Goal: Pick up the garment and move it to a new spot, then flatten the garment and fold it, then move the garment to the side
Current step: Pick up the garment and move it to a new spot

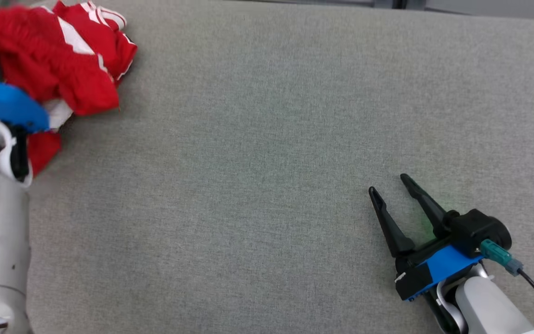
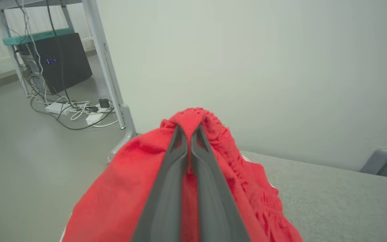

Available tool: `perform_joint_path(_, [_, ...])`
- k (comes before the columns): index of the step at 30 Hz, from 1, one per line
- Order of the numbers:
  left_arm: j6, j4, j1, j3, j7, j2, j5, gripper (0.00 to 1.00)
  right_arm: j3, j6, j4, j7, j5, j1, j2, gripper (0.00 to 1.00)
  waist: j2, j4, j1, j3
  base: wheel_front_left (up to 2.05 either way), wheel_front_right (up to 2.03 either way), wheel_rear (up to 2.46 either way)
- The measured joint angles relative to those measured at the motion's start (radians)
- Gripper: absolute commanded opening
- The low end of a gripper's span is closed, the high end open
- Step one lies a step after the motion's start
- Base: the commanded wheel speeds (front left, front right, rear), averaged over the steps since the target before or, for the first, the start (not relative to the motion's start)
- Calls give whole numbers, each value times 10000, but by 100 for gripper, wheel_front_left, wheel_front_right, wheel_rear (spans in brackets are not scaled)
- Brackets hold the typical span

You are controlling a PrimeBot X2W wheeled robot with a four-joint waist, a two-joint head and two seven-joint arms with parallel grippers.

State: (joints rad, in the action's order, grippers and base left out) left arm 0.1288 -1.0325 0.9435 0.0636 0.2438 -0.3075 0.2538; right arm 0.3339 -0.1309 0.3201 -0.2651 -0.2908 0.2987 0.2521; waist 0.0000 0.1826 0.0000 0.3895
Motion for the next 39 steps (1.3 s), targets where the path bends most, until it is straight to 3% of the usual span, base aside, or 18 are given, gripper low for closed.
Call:
perform_joint_path(9, [8, 2504, 64, -2261, 165, 380, 704, 0, -347, 0, 194, 8, -128, -493, -562, 100, 0, -233, 0, -926, 0, 0, 0])
perform_joint_path(19, [10, 4734, -612, -5609, 117, 1981, 2587, 0, -1104, 0, 245, 10, -217, -1087, -846, 100, 0, -813, -1, -1656, 0, 0, 0])
perform_joint_path(24, [10, 4744, -1406, -7231, 132, 2466, 3567, 0, -1486, 0, 257, 10, -215, -1353, -957, 100, 0, -1413, -1, -1904, 0, 0, 0])
perform_joint_path(29, [10, 4583, -1769, -8303, 151, 2569, 3916, 0, -1590, 0, 339, 10, -198, -1521, -995, 100, 0, -1744, -1, -2034, 0, 0, 0])
perform_joint_path(33, [10, 4721, -2359, -9802, 176, 2589, 4648, 0, -1764, 0, 376, 10, -207, -1766, -1101, 100, 0, -2014, 0, -2307, 0, 0, 0])
perform_joint_path(38, [-169, 4606, -2681, -10458, 178, 2587, 4963, 0, -1864, 0, 389, 10, -213, -1988, -1101, 100, 0, -1992, -1, -2419, 0, 0, 0])
perform_joint_path(39, [-280, 4575, -2743, -10435, 178, 2575, 4972, 35, -1894, 0, 395, 10, -213, -1986, -1103, 100, 0, -1989, -1, -2427, 0, 0, 0])
